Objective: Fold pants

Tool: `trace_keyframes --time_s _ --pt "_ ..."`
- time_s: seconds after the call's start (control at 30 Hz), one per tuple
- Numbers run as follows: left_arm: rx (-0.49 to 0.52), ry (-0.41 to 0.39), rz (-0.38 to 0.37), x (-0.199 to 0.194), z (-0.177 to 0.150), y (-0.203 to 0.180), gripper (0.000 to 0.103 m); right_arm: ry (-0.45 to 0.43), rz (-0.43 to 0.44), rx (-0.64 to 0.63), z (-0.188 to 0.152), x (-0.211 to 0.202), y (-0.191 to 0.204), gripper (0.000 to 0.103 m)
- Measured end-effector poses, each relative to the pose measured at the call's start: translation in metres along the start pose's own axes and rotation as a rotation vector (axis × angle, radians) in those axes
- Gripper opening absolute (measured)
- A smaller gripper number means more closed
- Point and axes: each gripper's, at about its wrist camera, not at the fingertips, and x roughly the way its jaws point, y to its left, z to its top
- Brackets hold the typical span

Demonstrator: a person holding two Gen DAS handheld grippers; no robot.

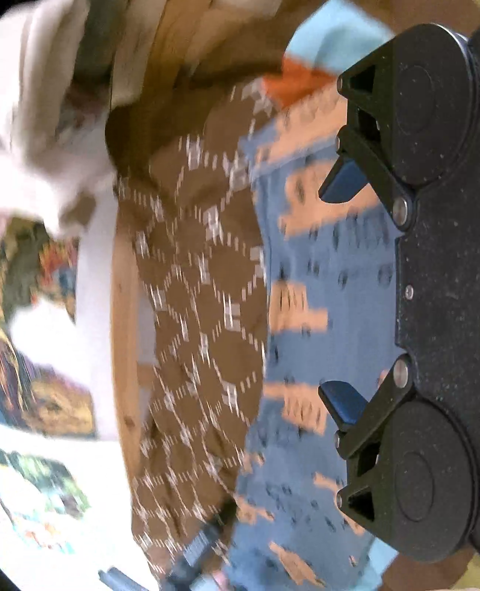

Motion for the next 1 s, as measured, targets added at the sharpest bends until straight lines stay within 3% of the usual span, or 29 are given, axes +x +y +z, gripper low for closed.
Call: trace_keyframes --time_s 0.07,0.13,0.23,0.37,0.4,0.5,0.63,0.8,0.9,1.0 --pt "-0.026 0.082 -0.06 0.017 0.011 0.013 0.074 0.023 0.037 -0.028 0.009 0.011 0.012 0.102" --pt "-0.033 0.163 -0.09 0.032 0.017 0.021 0.058 0.039 0.071 -0.034 0.016 0.021 0.024 0.102" --pt "-0.009 0.25 -0.102 0.046 0.024 0.026 0.053 0.043 0.126 -0.046 0.02 0.024 0.042 0.102" --pt "-0.023 0.299 -0.118 0.053 0.032 0.026 0.05 0.065 0.206 -0.104 0.018 0.025 0.076 0.102" --pt "-0.034 0.315 -0.113 0.056 0.035 0.027 0.045 0.072 0.207 -0.139 0.017 0.027 0.088 0.102" --pt "-0.05 0.346 -0.115 0.062 0.042 0.025 0.016 0.078 0.213 -0.221 0.016 0.031 0.115 0.102" --pt "0.004 0.33 -0.092 0.06 0.043 0.014 0.007 0.072 0.232 -0.273 0.006 0.029 0.13 0.102" --pt "0.107 0.202 -0.051 0.041 0.044 -0.002 0.005 0.11 0.227 -0.215 -0.005 0.032 0.121 0.102" --pt "0.223 0.131 -0.023 0.033 0.039 -0.014 0.005 0.135 0.223 -0.187 -0.008 0.036 0.118 0.102" --pt "0.278 0.124 0.005 0.039 0.033 -0.02 0.005 0.148 0.215 -0.191 -0.01 0.037 0.12 0.102"
